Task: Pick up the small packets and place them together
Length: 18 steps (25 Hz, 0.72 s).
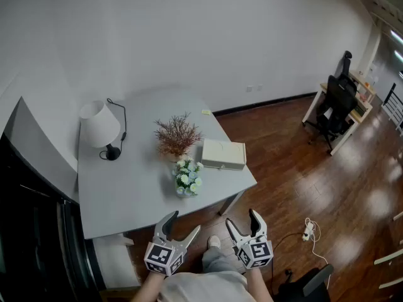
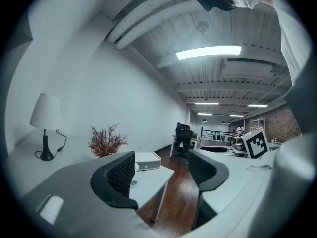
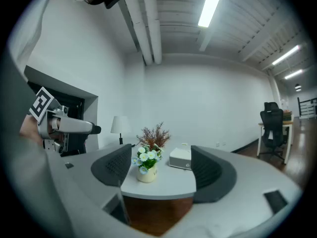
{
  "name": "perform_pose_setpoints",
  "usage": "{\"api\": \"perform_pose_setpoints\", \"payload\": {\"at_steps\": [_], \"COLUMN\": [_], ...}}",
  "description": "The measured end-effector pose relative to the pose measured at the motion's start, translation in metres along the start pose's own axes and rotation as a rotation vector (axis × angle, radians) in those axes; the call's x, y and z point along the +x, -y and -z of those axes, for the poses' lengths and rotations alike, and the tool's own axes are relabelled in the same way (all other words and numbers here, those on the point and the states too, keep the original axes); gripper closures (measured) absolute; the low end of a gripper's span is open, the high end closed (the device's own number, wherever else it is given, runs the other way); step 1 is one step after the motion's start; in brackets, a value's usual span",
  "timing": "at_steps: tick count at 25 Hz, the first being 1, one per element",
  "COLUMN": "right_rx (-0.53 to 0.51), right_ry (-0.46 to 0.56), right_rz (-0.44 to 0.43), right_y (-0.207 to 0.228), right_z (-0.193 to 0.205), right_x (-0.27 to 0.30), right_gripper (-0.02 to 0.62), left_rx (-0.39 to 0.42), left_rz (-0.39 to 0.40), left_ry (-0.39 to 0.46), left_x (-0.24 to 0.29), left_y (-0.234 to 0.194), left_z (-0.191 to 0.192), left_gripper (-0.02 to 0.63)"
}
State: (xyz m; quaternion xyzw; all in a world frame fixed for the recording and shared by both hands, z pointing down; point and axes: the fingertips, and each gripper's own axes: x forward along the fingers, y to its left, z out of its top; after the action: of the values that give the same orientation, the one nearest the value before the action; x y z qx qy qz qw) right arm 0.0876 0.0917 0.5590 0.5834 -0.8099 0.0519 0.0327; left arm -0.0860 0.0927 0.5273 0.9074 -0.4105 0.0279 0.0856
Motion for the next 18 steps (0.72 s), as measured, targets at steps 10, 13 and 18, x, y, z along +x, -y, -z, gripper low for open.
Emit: {"api": "perform_pose_setpoints", "payload": {"at_steps": [10, 13, 18], "right_rx": [-0.034, -0.002, 0.052], "right_ry": [-0.099, -0.142, -0.209], "right_rz": [-0.156, -0.152, -0.120], "right_y": [0.085, 0.111, 0.141], "right_z": [-0.016, 0.000, 0.031], "right_x": [0.118, 0.134, 0.160], "right_gripper": [0.222, 0.224, 0.224], "left_rx": [0.090, 0.125, 0.115], "left_rz": [-0.015, -0.029, -0.046], "left_ry": [0.024, 0.035, 0.012], "left_x": [0.164, 0.194, 0.217], "left_y": [-0.002, 0.003, -0.008], "left_z": [-0.042, -0.051, -0.049], "left_gripper": [0.285, 0.285, 0.285]}}
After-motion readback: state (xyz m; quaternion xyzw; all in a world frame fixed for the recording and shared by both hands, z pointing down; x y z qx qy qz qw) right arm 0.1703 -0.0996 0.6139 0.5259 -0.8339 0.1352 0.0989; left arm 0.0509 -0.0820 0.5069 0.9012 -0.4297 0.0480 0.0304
